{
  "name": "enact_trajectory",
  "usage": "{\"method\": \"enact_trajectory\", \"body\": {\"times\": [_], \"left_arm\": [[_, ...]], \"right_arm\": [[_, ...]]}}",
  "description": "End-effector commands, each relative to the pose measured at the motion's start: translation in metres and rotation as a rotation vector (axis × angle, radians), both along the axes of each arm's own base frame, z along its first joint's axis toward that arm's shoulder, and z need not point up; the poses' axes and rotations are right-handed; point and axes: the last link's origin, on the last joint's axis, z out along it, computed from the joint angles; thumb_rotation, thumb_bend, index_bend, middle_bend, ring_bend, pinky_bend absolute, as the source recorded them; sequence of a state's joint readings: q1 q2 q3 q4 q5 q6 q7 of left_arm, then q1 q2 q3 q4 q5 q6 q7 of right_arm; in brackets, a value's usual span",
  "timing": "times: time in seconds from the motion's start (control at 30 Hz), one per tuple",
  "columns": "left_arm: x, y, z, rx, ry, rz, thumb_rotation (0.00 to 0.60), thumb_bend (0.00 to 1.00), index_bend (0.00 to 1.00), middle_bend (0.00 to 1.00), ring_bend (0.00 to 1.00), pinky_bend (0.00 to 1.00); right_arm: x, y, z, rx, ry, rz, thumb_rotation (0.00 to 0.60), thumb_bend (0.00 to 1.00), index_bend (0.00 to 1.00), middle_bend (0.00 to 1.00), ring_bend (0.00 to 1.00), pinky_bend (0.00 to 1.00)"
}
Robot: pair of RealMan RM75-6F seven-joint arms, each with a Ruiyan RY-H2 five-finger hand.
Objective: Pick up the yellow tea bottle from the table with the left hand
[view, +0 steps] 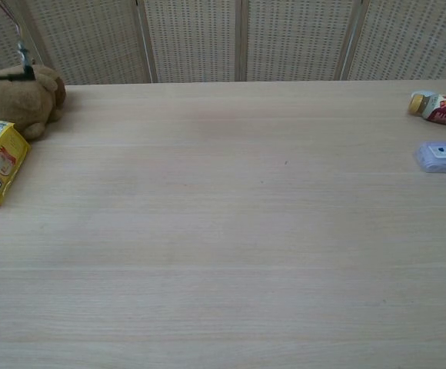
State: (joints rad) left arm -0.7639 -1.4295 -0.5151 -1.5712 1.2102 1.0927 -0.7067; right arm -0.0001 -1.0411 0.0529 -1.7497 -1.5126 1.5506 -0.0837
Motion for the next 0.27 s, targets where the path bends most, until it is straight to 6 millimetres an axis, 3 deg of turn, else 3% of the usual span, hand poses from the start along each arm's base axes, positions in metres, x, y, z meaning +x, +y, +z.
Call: {"method": "enact_trajectory", "body": {"times": [0.03,0.27], "left_arm": [[0.0048,0.0017,0.0142,0.024,-0.01,0.016,0.6,0.36,0.5,0.65,0.71,0.48],[0.0038,0.0042,0.0091,0.009,-0.012,0.035,0.6,0.36,0.5,0.65,0.71,0.48]], "right_arm": [[-0.0011,0.0012,-0.001,0.001,-0.004,-0.001,0.485,0.25,0.0,0.0,0.0,0.0],[-0.0011,0.0004,-0.0007,0.002,0.0,0.0,0.486,0.25,0.0,0.0,0.0,0.0]]}}
